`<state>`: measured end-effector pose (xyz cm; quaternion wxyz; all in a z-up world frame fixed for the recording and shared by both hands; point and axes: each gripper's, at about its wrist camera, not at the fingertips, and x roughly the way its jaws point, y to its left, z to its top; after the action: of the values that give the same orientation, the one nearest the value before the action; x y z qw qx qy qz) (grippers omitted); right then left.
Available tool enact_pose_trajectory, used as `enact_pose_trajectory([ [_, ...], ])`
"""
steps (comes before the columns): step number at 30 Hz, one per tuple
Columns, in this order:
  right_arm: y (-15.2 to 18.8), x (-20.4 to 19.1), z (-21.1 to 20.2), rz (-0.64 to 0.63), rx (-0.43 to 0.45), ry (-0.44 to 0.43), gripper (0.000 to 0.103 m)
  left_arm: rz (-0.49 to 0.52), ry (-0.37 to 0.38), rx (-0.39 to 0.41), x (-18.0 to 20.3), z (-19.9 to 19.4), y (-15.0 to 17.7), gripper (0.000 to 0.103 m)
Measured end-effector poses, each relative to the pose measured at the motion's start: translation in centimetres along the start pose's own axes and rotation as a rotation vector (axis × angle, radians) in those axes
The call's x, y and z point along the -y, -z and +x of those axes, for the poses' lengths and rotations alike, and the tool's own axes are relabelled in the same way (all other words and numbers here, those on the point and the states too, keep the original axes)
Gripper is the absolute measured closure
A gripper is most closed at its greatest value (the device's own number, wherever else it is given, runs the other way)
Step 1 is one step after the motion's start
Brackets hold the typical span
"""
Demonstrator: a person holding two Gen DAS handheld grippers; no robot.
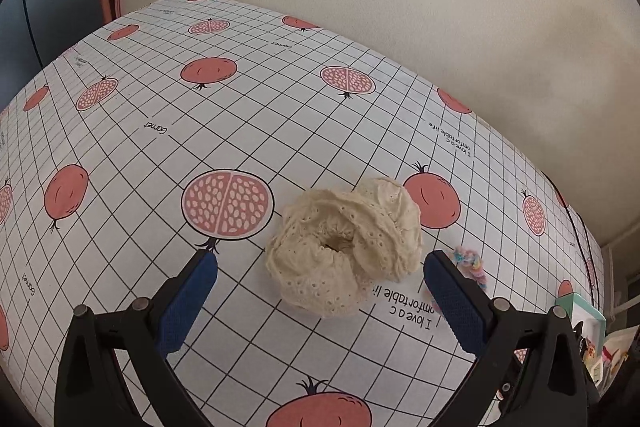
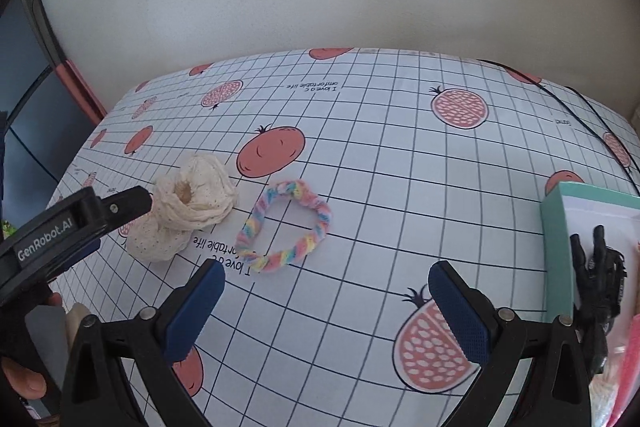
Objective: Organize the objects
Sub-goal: 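Move both grippers back toward the lace scrunchie and rainbow hair tie, then grasp the cream lace scrunchie with the left gripper while the right grasps the rainbow hair tie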
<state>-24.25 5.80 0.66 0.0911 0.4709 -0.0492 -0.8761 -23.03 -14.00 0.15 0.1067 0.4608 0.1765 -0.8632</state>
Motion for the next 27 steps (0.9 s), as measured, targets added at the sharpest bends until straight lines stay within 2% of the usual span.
enact_pose_trajectory([
  [4,-0.1,-0.8,1.5,-0.006,-0.008,-0.024,0.0,-0.009,0.017,-0.01,-0.3,1.4,-0.4,0.0],
  [14,-0.2,-1.8,3.5,-0.045,0.002,0.01,0.001,0.017,0.006,-0.046,-0.4,4.0,-0.2,0.0],
  [16,-0.2,-2.0,3.5,-0.06,0.011,0.025,0.005,0.01,0.015,-0.059,-0.5,4.3,-0.1,0.0],
  [20,-0.3,-1.9,3.3,-0.059,0.028,0.041,0.022,0.031,0.005,-0.066,-0.2,4.5,0.2,0.001],
  [24,-0.4,-1.1,3.0,-0.032,0.037,0.054,0.048,0.042,-0.015,-0.054,-0.1,4.3,0.3,0.011],
  [27,-0.5,-0.4,2.8,-0.003,0.039,0.035,0.056,0.049,-0.033,-0.051,-0.2,4.1,0.3,0.022],
])
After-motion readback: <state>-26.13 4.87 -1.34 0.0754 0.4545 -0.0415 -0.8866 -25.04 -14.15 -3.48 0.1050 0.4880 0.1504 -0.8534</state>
